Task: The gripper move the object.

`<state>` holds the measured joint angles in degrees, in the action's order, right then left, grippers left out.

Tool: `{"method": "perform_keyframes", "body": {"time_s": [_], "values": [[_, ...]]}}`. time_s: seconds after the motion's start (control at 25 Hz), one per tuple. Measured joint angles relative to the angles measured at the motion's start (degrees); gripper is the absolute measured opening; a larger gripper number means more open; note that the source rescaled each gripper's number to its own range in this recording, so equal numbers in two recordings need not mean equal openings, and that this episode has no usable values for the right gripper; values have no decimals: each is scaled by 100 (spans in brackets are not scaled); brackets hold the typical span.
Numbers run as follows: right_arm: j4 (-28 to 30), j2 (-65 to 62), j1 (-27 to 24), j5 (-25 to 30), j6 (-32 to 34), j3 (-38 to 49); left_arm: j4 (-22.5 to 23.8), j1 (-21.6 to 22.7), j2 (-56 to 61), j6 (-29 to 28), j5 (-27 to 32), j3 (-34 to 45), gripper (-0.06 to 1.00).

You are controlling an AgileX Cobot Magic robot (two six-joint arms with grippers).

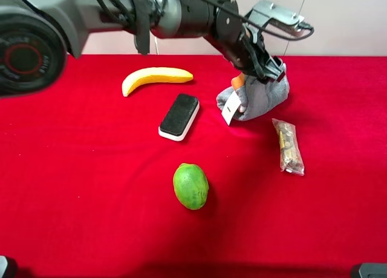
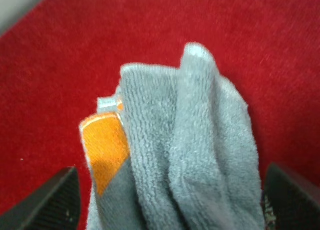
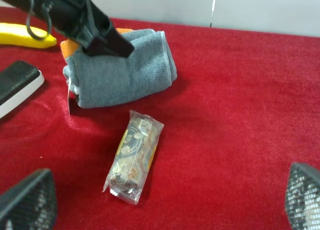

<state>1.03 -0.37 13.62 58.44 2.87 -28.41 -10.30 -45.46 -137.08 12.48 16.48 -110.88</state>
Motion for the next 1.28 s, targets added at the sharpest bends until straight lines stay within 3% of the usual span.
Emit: {"method": "perform_keyframes", "body": {"time_s": [0.44,1.08,1.28], "values": [[0,0,0,1,0,0,-5,0,520,-234,1051,0,63],[0,0,0,1,0,0,0,0,1686,-385,3715,0,63],[-1,0,0,1,0,0,323,0,1987,-427,4527,0,63]]}}
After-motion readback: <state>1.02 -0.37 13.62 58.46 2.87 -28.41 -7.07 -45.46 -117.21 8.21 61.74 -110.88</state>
